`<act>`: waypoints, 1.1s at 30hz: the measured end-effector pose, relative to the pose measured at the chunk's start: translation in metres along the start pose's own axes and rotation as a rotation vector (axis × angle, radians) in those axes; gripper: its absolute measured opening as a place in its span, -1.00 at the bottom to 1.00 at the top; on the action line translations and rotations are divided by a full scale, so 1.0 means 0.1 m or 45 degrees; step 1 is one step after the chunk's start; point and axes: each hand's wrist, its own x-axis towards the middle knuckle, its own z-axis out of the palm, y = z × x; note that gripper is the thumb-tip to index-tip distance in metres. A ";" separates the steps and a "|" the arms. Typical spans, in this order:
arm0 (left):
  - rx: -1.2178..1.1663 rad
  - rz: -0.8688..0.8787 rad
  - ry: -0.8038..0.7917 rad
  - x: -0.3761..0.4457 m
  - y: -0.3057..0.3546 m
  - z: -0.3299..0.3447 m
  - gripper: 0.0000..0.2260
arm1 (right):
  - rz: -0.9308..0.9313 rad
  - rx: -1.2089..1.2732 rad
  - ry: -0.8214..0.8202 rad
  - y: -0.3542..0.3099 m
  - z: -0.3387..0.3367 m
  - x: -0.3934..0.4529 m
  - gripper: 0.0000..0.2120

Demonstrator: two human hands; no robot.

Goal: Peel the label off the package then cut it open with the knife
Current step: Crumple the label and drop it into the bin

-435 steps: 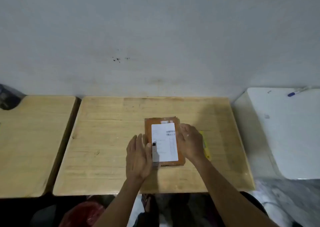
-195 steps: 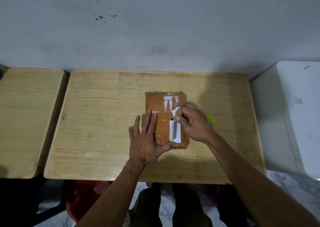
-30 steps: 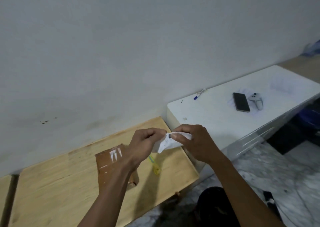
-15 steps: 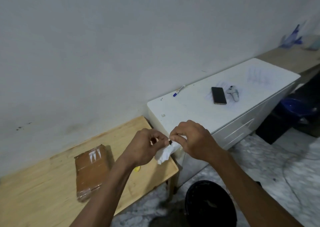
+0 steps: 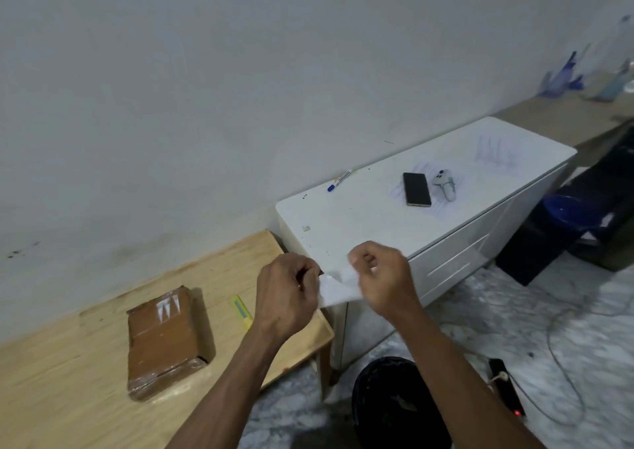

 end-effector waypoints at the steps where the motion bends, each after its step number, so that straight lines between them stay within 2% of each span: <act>1: -0.061 -0.100 0.049 -0.02 -0.03 -0.03 -0.85 | 0.114 0.070 0.107 0.06 -0.10 0.04 -0.87; 3: -0.166 -0.334 0.108 -0.06 -0.14 -0.09 -0.84 | 0.254 0.106 0.281 0.16 -0.34 0.11 -0.85; 5: -0.228 -0.483 0.150 -0.09 -0.23 -0.12 -0.84 | 0.279 0.109 0.382 0.16 -0.52 0.14 -0.84; 7: -0.243 -0.512 0.172 -0.09 -0.25 -0.10 -0.85 | 0.262 0.225 0.383 0.04 -0.56 0.10 -0.89; 9: -0.264 -0.527 0.174 -0.08 -0.21 -0.05 -0.85 | 0.216 0.295 0.290 -0.12 -0.45 0.03 -0.93; 11: -0.285 -0.513 0.170 -0.08 -0.15 0.01 -0.86 | 0.038 0.236 0.246 -0.27 -0.28 -0.03 -0.95; 13: -0.312 -0.473 0.151 -0.07 -0.08 0.06 -0.86 | -0.240 0.116 0.300 -0.41 -0.11 -0.07 -0.96; 16: -0.459 -0.528 0.116 -0.05 0.03 0.11 -0.86 | -0.646 -0.411 0.530 -0.37 0.10 -0.05 -0.89; 18: -0.645 -0.652 0.111 -0.04 0.07 0.14 -0.85 | -0.729 -0.573 0.598 -0.26 0.20 -0.04 -0.90; 20: -0.754 -0.750 0.130 -0.02 0.10 0.14 -0.87 | -0.762 -0.553 0.543 -0.15 0.27 -0.09 -0.92; 27: -0.993 -0.921 0.118 0.01 0.01 0.10 -0.88 | -0.603 -0.238 0.032 -0.13 0.33 -0.24 -0.88; 29: -1.034 -0.894 0.086 0.01 0.01 0.09 -0.86 | -0.551 -0.206 0.001 -0.15 0.30 -0.23 -0.85; 33: -1.040 -0.804 0.049 0.02 0.05 0.04 -0.85 | -0.230 -0.057 0.035 -0.20 0.17 -0.16 -0.90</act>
